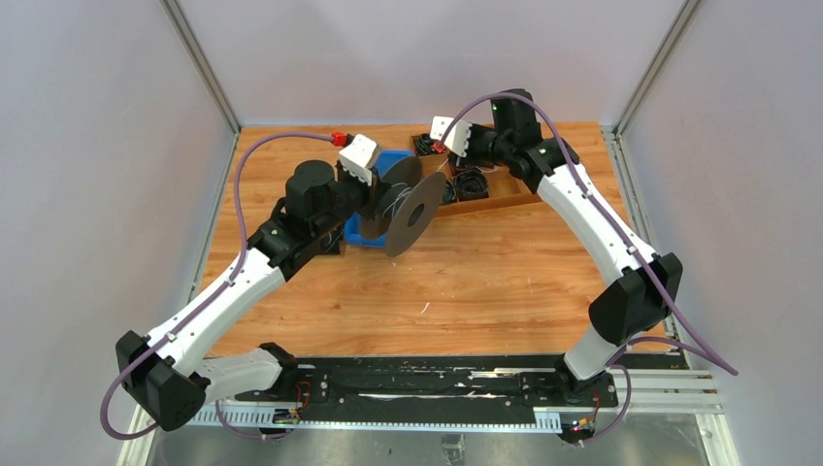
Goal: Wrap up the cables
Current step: Wrap the cable around the cable reel.
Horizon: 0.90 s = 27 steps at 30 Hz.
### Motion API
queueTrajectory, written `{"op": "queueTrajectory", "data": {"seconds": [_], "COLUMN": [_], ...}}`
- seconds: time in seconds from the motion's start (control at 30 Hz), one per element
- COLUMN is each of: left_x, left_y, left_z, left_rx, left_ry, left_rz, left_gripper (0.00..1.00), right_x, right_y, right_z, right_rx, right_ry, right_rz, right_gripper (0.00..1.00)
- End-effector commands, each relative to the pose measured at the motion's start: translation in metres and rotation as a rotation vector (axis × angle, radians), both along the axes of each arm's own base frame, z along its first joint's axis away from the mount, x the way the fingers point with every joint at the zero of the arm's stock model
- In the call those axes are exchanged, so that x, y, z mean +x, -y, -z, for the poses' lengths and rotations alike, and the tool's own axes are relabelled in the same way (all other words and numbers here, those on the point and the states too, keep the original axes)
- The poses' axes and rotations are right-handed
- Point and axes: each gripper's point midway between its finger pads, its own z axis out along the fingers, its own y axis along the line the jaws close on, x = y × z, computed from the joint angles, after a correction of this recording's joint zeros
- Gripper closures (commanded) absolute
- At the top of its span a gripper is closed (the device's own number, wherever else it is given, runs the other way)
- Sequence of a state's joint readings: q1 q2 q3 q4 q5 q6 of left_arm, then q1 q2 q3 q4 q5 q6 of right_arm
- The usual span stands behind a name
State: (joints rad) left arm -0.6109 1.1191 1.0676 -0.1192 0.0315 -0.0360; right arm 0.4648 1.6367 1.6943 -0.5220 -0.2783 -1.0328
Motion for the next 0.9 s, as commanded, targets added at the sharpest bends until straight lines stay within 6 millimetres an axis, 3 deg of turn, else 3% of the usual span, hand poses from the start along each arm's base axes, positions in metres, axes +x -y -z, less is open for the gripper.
{"op": "queueTrajectory", "data": {"seconds": [0.0,0.33,0.87], "left_x": [-0.009,-0.012,-0.016], "left_y": [0.003,0.002,0.003], "left_z": [-0.039,-0.051,-0.060], "left_rx": [-0.096,-0.153,-0.251], "left_ry": [0.071,0.056,0.000], "left_rz": [0.047,0.064,0.106], "left_gripper": [1.00,1.00,1.00], "right_x": [-0.002,-0.009,-0.020], "right_y": [0.006,0.016,0.005], "right_z": [0.000,0.030,0.057], "right_rx": [0.078,0.156,0.290], "right_ry": [-0.034,-0.143,-0.281], "right_rz": [0.011,0.023,0.009], "right_gripper": [0.72,0.77,0.84]}}
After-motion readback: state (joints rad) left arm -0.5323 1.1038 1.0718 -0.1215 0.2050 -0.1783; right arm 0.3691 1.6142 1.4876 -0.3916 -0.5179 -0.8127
